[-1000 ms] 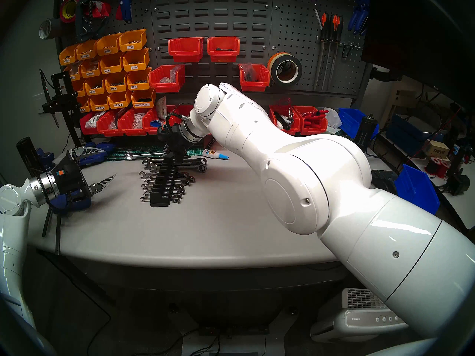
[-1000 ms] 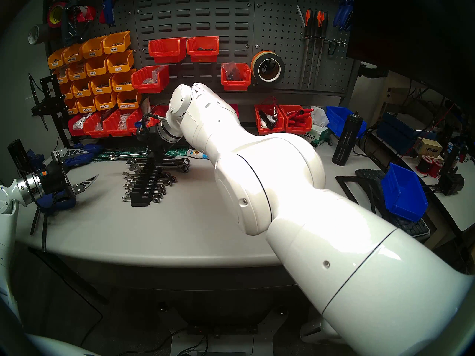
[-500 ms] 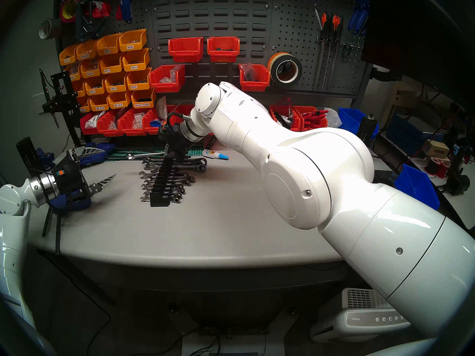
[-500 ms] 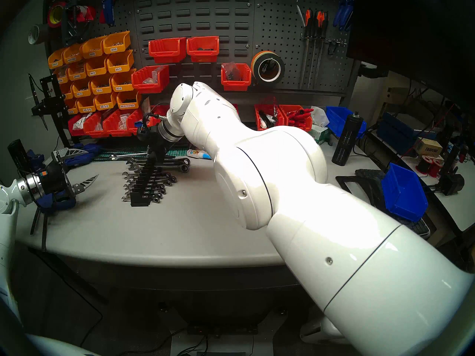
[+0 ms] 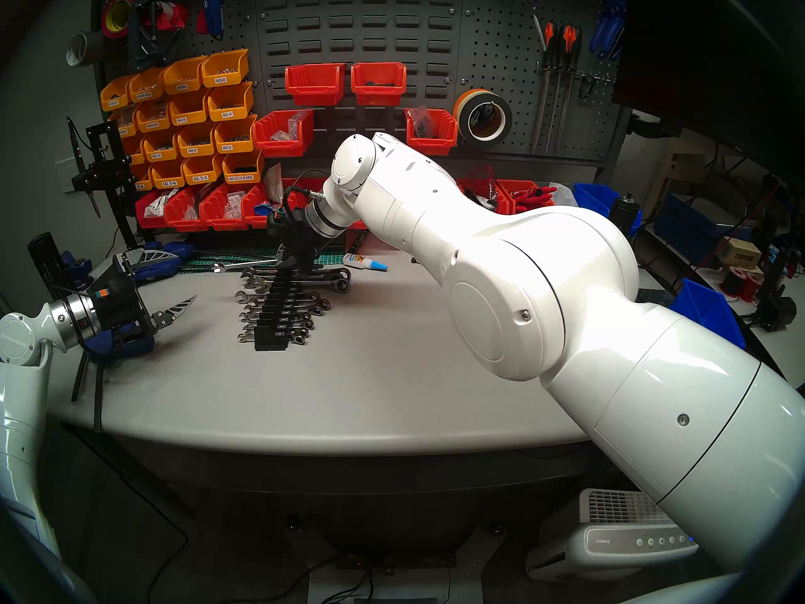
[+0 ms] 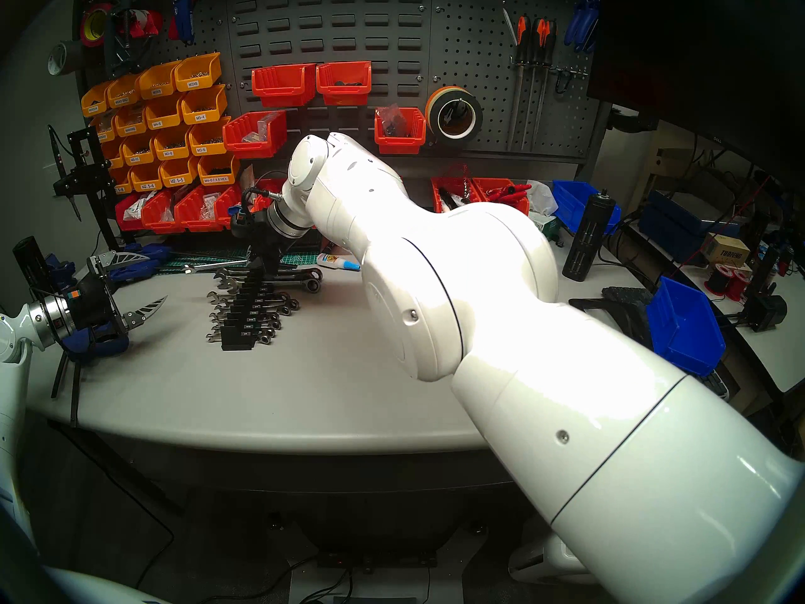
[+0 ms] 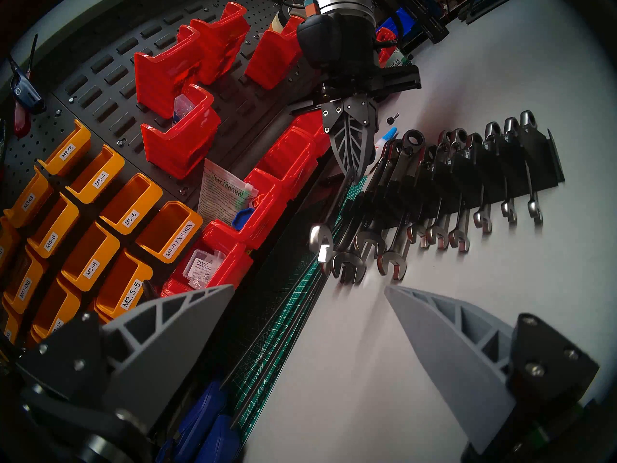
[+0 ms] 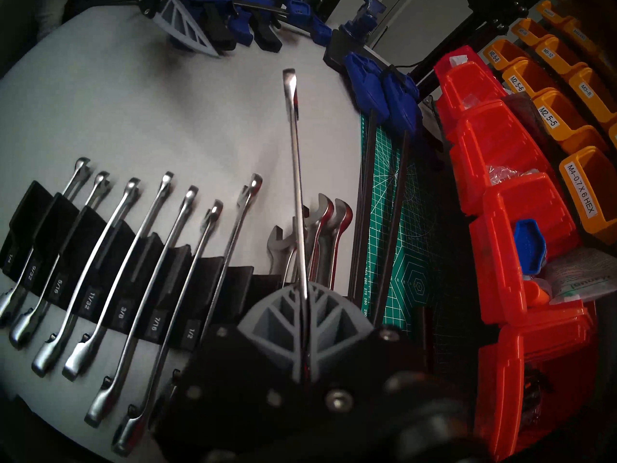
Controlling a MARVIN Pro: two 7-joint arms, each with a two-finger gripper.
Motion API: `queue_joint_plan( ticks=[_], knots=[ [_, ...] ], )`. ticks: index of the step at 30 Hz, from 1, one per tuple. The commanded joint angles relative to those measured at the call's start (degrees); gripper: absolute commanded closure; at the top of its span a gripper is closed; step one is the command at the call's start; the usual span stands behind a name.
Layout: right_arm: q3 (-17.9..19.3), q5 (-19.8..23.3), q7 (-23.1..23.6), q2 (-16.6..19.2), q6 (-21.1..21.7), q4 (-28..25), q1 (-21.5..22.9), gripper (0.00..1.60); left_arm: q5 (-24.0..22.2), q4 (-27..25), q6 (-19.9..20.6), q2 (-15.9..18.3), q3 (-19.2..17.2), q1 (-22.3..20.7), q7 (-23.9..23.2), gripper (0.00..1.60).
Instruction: Put the wrenches on the table into the correct slot in the case
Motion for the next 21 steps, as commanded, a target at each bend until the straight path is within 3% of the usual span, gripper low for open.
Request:
queue_joint_plan(
  ticks=[1,21],
  knots=[
    [0.32,0.2,0.76,0.33,0.34,-0.63,3.35,1.6,-0.91,-0.78,0.14,0.71,-1.12,-1.26,0.36,0.0],
    [0.23,-0.11,1.56,1.09,2.06,0.41,3.66,1.6,-0.93,-0.78,0.15,0.71,-1.12,-1.26,0.35,0.0]
  ],
)
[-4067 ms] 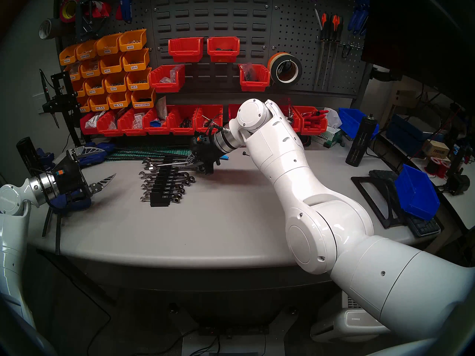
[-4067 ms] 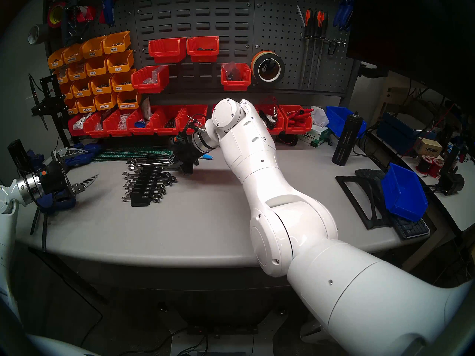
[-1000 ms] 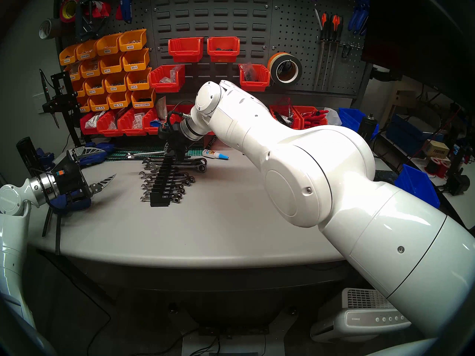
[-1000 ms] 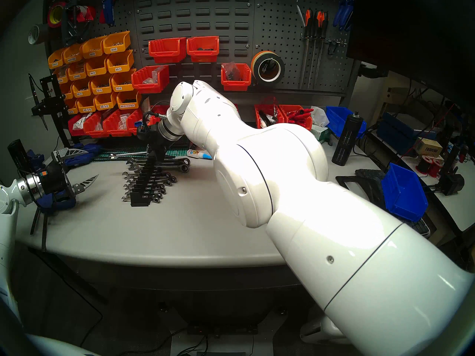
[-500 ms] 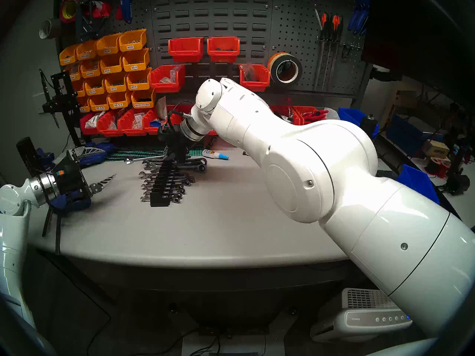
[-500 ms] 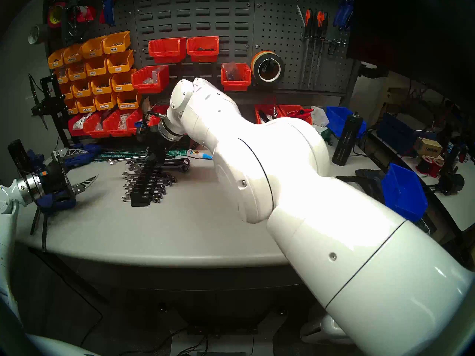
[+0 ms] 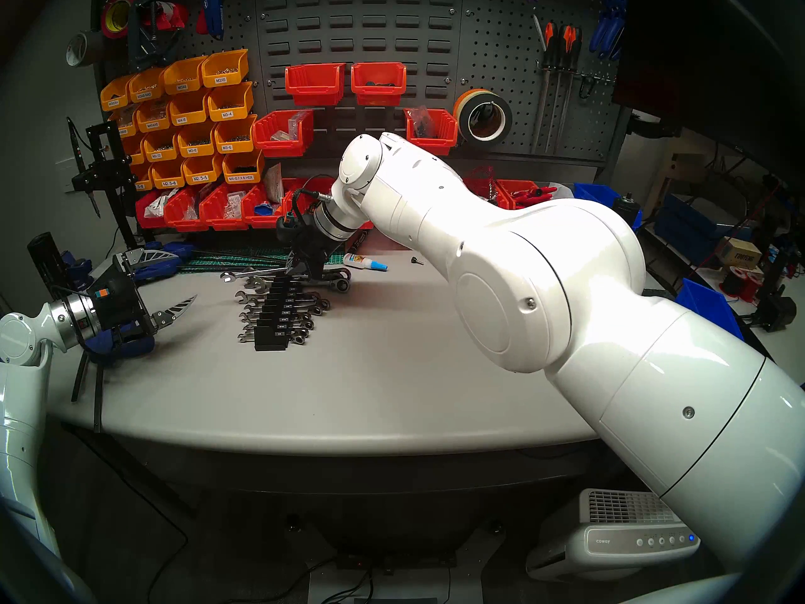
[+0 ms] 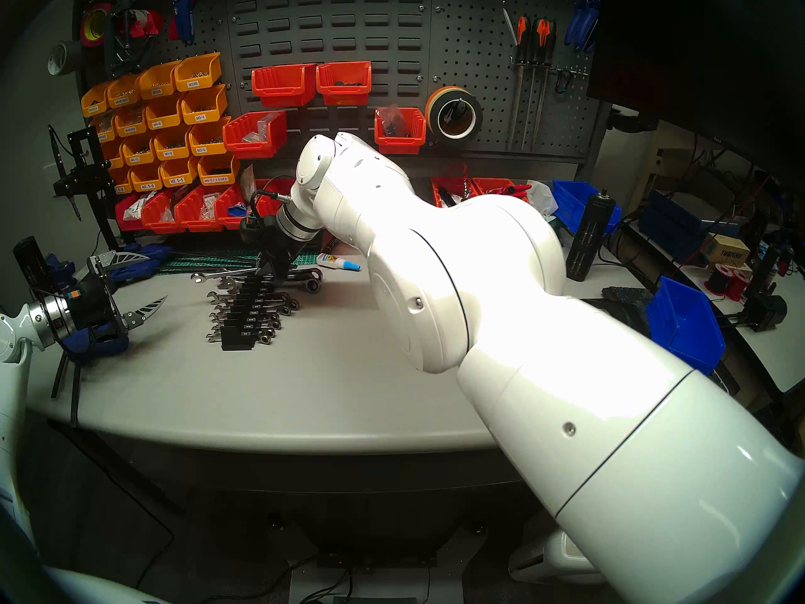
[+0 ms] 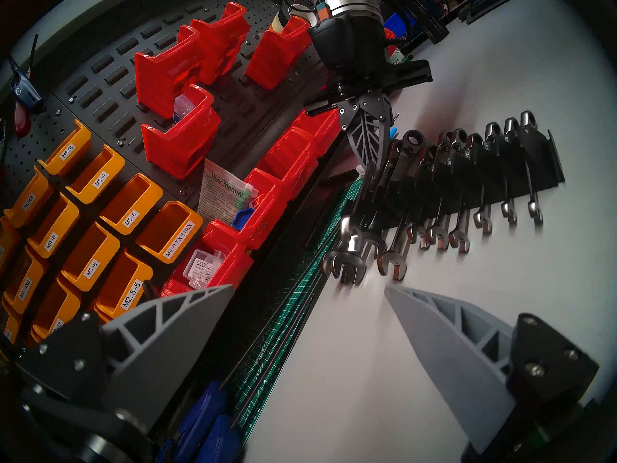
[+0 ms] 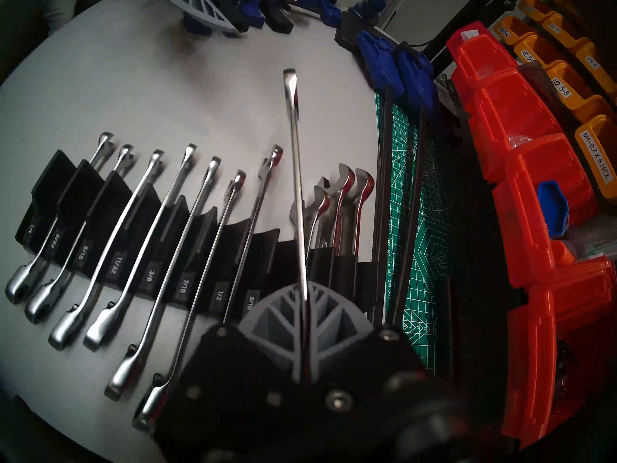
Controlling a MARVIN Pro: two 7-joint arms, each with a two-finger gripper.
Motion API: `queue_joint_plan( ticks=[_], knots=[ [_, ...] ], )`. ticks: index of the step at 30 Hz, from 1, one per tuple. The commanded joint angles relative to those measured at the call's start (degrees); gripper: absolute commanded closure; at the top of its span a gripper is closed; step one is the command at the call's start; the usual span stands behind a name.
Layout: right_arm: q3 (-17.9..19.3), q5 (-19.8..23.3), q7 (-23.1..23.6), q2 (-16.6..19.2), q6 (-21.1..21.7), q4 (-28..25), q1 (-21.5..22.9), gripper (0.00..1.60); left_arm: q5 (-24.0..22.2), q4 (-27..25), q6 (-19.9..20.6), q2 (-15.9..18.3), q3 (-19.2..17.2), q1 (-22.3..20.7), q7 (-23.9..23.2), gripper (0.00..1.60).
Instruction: Put the wrenches on the table into the correct slot in the case
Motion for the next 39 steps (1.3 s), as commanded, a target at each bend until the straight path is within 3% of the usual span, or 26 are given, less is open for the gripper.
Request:
queue_joint_plan(
  ticks=[1,39],
  knots=[
    [0.03,-0.03,-0.27,-0.02,0.26,-1.25,2.74,1.6,-0.9,-0.78,0.15,0.71,-1.11,-1.26,0.35,0.0],
    [0.4,0.33,2.65,0.03,2.67,-0.08,2.49,1.6,-0.94,-0.78,0.17,0.72,-1.12,-1.26,0.34,0.0]
  ],
)
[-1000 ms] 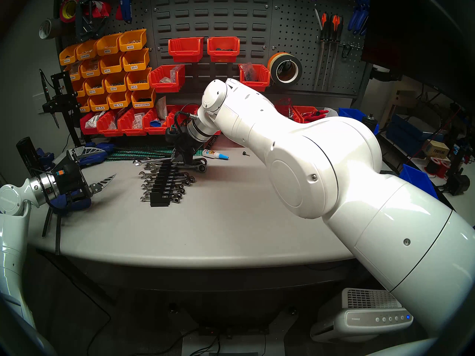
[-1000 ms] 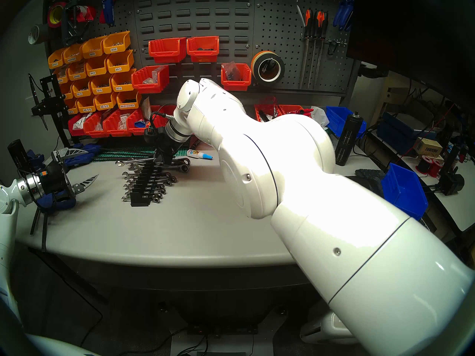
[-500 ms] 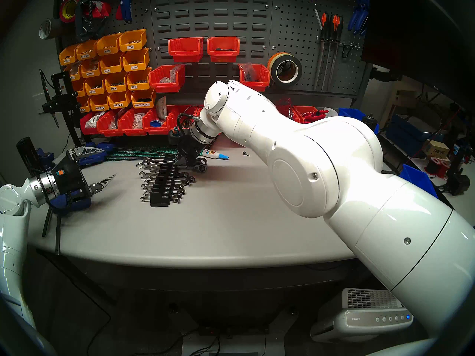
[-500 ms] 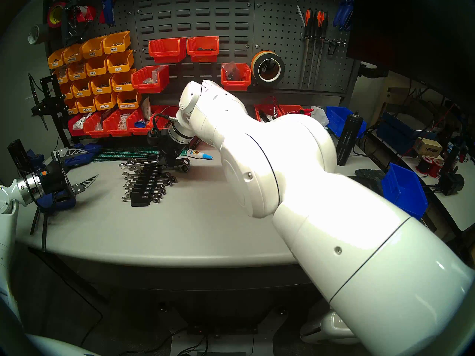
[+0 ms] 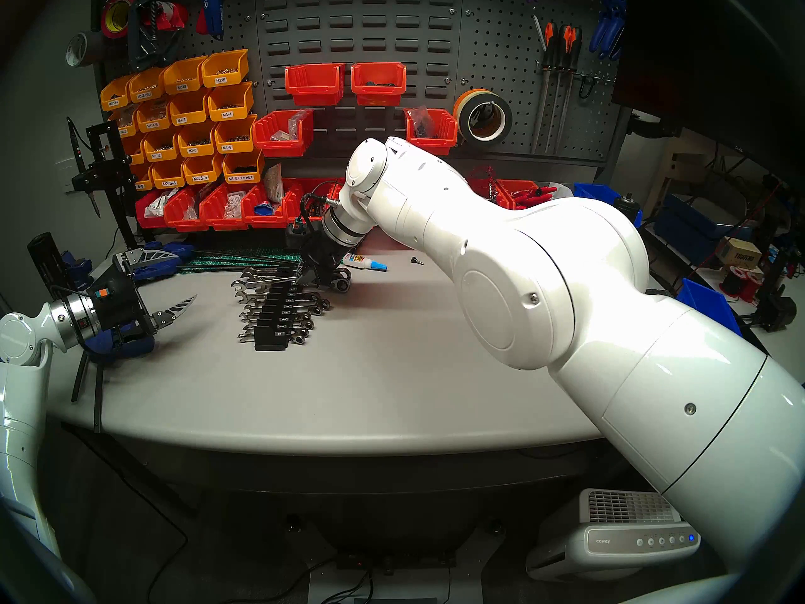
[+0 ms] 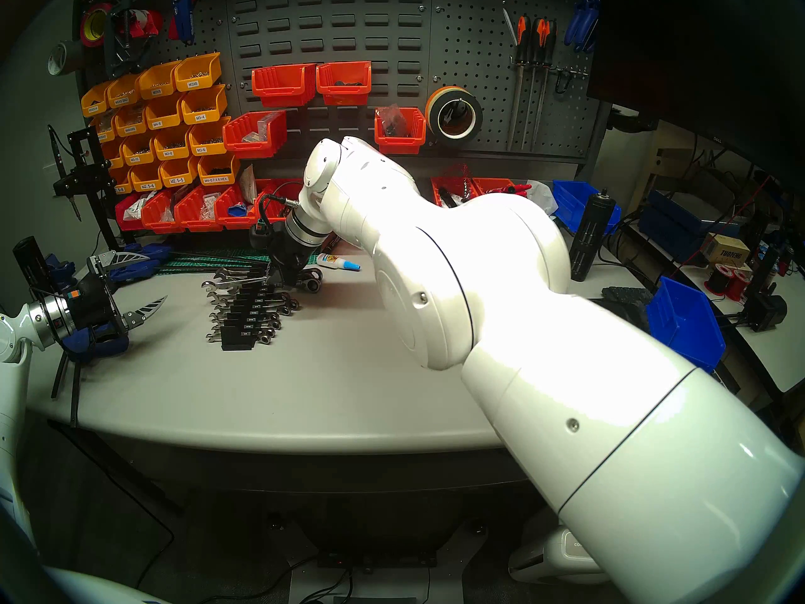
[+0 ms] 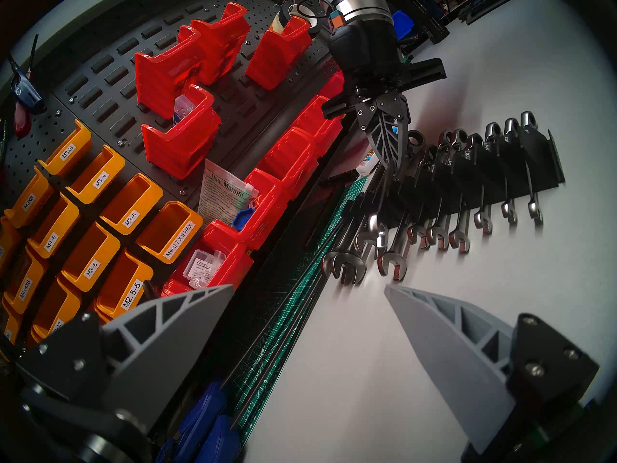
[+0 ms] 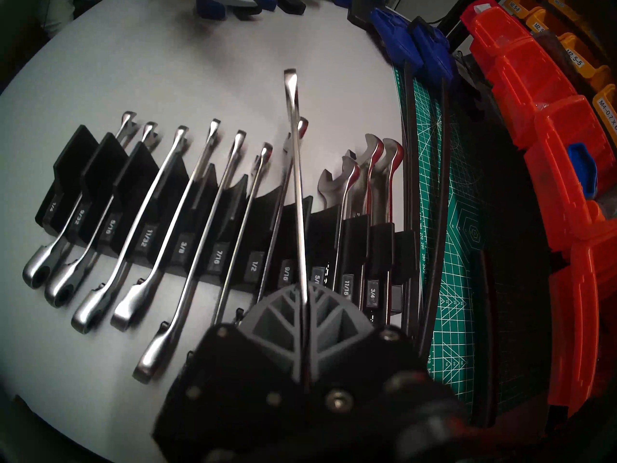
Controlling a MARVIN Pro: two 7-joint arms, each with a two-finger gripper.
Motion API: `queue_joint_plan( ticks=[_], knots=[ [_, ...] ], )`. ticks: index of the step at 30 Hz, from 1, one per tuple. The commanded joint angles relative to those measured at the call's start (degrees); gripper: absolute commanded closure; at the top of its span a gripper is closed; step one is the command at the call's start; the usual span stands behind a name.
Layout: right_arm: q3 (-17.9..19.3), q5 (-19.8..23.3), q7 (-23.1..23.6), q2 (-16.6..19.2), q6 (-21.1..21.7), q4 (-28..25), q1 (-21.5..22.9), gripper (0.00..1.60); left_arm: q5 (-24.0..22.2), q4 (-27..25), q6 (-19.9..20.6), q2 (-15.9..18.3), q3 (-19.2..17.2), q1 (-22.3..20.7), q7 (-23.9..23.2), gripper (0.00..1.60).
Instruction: Put the wrenches on the table into the correct slot in the case
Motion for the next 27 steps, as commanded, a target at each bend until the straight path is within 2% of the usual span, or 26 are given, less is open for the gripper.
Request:
queue_joint_plan(
  ticks=[1,27],
  knots=[
    [0.57,0.52,-0.13,-0.46,0.77,-1.31,2.39,1.6,-0.91,-0.78,0.17,0.72,-1.12,-1.25,0.34,0.0],
    [0.55,0.0,0.79,-0.35,2.36,0.11,1.03,1.6,-0.99,-0.79,0.23,0.72,-1.14,-1.25,0.3,0.0]
  ],
)
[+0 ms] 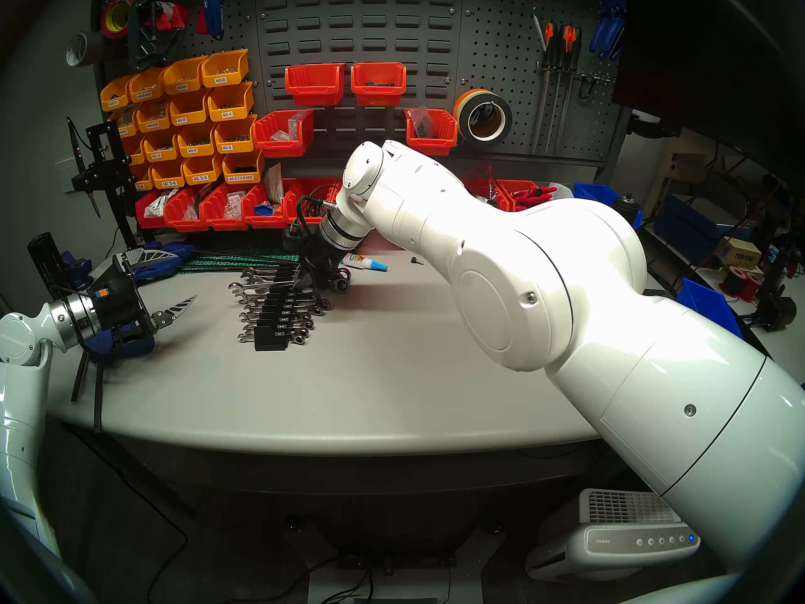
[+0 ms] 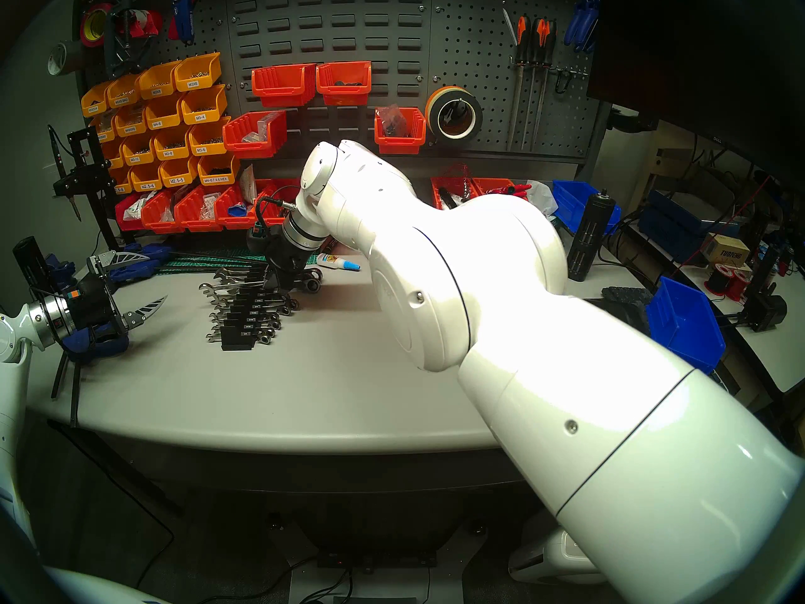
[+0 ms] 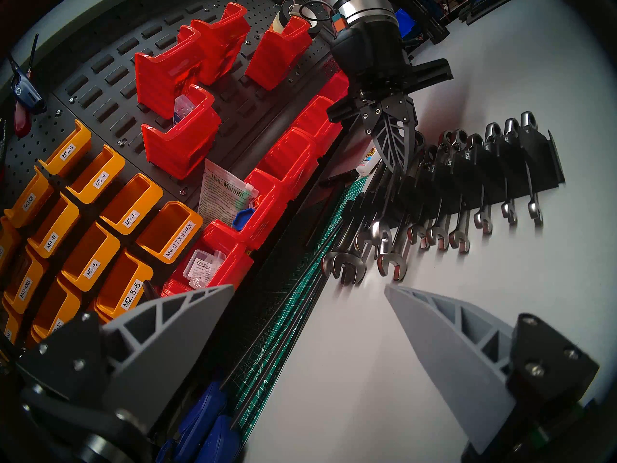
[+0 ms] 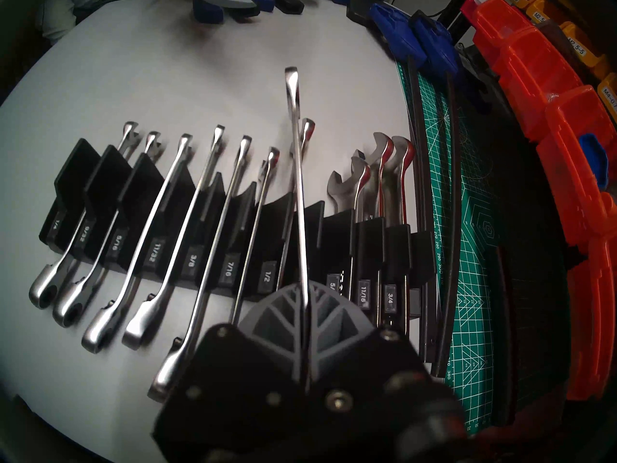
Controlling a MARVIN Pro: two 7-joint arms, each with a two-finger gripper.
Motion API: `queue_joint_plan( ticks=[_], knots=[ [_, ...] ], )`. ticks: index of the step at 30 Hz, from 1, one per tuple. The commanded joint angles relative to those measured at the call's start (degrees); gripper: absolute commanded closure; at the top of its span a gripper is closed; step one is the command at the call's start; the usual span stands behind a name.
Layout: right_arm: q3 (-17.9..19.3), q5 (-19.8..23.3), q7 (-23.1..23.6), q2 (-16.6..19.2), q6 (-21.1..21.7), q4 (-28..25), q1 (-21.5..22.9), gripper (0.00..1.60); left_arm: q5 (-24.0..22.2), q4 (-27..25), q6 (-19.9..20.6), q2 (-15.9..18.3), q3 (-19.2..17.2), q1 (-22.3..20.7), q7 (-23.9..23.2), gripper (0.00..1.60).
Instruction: Put the wrenches on the table into the correct slot in the case
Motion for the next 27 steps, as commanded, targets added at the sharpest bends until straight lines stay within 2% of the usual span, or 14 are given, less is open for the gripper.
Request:
queue_joint_plan(
  ticks=[1,18,27],
  knots=[
    [-0.22,-0.23,0.45,0.23,-0.01,-0.66,1.04,1.6,-0.96,-0.79,0.16,0.72,-1.14,-1.25,0.32,0.0],
    [-0.3,-0.05,1.37,0.62,0.37,-0.66,0.81,1.6,-0.97,-0.8,0.17,0.72,-1.14,-1.26,0.31,0.0],
    [-0.21,0.07,-0.9,0.68,-0.49,-1.52,0.21,1.6,-0.94,-0.79,0.16,0.72,-1.14,-1.26,0.32,0.0]
  ],
)
